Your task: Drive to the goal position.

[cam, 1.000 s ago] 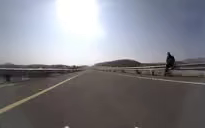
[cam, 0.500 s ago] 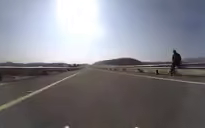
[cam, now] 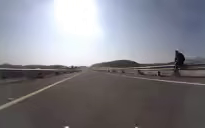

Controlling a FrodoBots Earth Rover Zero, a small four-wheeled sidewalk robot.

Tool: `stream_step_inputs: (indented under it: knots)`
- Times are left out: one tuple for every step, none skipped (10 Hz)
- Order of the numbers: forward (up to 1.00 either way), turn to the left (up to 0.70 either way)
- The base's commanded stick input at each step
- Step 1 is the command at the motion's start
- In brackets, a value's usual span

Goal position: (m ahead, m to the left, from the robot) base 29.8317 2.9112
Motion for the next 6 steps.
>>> stream_step_inputs:
  knots:
    - [1.0,0.0]
    - [1.0,0.0]
    - [1.0,0.0]
    - [1.0,0.0]
    - [1.0,0.0]
    - [1.0,0.0]
